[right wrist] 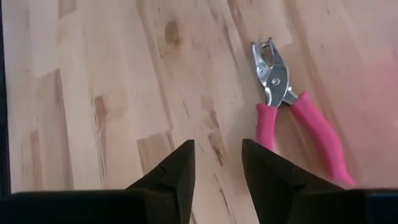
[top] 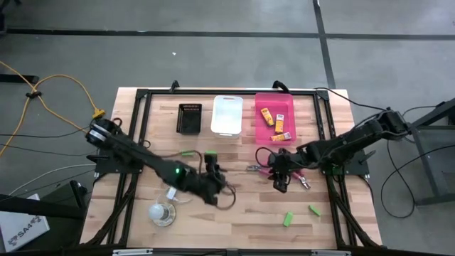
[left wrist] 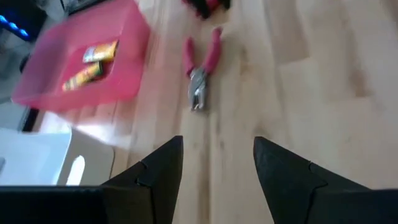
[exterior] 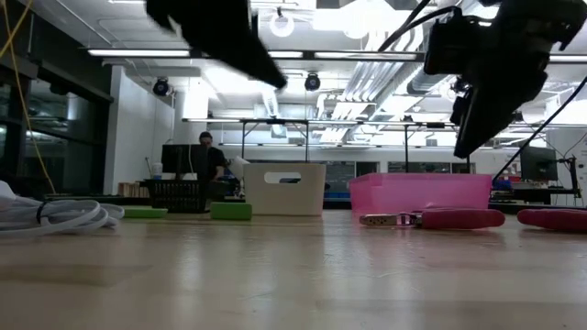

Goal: Pick & Place School Supplies
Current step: Put the left pink hole puncher into the white bin

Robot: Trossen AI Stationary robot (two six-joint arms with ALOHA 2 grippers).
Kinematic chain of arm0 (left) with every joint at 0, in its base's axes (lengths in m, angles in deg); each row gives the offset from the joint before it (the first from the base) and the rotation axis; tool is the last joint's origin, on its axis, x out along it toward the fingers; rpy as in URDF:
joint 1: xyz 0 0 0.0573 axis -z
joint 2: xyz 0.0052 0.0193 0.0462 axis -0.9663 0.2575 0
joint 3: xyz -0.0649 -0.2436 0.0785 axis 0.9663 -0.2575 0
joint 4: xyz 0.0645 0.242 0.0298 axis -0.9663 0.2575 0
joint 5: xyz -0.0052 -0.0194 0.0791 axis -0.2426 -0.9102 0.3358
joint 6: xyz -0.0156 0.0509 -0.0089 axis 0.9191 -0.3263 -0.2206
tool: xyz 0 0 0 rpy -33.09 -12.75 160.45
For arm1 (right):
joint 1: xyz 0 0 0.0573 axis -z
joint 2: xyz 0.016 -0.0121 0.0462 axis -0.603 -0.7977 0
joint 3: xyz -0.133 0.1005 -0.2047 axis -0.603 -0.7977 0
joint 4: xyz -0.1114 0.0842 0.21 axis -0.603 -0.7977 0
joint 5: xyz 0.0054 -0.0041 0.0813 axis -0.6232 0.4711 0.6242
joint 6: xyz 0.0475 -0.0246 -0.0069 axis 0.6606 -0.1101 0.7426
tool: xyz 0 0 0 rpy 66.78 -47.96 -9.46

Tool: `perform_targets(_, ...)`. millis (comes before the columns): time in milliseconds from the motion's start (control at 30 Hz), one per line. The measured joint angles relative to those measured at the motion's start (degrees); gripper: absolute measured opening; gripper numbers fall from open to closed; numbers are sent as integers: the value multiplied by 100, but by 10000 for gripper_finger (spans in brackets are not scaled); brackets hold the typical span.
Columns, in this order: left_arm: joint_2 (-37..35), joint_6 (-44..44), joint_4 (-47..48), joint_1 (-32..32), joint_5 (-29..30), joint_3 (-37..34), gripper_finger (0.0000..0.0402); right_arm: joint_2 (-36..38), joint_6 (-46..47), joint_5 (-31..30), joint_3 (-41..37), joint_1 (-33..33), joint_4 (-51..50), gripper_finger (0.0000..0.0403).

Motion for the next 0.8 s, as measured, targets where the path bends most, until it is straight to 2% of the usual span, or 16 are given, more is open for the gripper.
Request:
perform_targets(167,-501,-379,-1288,-522,-572,-1191,187,0,-57,16,0,170,18,121)
perform_targets(267,-914,-864,-2003,-750,-1230,-1773,187,0,-156,20,0,260,29,121)
perform_targets(367,-1383,-1064,-2313,-969,-1854,-2214,187,0,-168,35,2,337,74,121)
perform_targets(600,-2238,-805,-2630,-1329,-3178,-2713,187,0,-333,59,2,318,51,121)
perform_targets(800,-2338,-360,-2673,-1355,-3267,-2745,187,-26,-853,13,2,235,9,121)
